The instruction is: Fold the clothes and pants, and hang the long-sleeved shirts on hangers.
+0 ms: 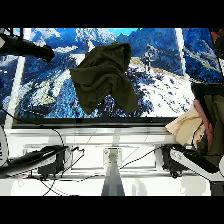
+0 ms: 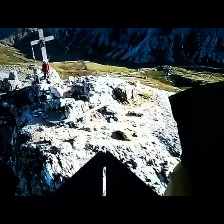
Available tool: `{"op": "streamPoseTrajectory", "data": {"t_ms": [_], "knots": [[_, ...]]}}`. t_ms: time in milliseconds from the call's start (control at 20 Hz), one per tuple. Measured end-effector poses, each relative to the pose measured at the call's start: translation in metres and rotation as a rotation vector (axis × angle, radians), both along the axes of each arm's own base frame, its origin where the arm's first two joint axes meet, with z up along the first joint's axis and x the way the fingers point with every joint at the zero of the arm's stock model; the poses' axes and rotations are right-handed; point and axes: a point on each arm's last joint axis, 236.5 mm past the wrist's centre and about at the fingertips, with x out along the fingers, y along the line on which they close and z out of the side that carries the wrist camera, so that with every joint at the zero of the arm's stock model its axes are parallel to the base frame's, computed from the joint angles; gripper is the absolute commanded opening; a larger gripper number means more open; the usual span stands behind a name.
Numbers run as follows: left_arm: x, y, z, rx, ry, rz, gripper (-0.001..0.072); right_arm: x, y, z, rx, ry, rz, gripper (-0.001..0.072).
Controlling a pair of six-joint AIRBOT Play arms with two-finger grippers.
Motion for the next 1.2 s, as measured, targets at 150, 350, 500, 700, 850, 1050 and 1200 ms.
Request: {"op": "streamPoseTrajectory", "data": {"t_ms": [150, 350, 500, 700, 850, 1050, 1200], "knots": [[0.000, 0.000, 0.000, 0.000, 0.000, 0.000, 0.0693, 0.000, 0.000, 0.000, 0.000, 0.000, 0.000, 0.0035], [0.000, 0.000, 0.000, 0.000, 0.000, 0.000, 0.0693, 0.000, 0.000, 0.000, 0.000, 0.000, 0.000, 0.0035], [0.000, 0.000, 0.000, 0.000, -0.001, 0.000, 0.0693, 0.000, 0.000, 0.000, 0.000, -0.001, 0.000, 0.0035], [0.000, 0.000, 0.000, 0.000, 0.000, 0.000, 0.0693, 0.012, 0.001, 0.008, 0.000, -0.062, 0.006, 0.0035], [0.000, 0.000, 0.000, 0.000, 0.000, 0.000, 0.0693, 0.026, 0.017, 0.016, 0.052, -0.127, 0.049, 0.0036], [-0.001, -0.012, 0.003, -0.059, 0.003, -0.007, 0.0693, 0.043, 0.089, 0.009, 0.107, -0.133, 0.358, 0.0036], [-0.012, -0.024, 0.010, -0.115, 0.022, -0.026, 0.0693, 0.046, 0.170, -0.022, 0.093, -0.055, 0.666, 0.0036]]}}
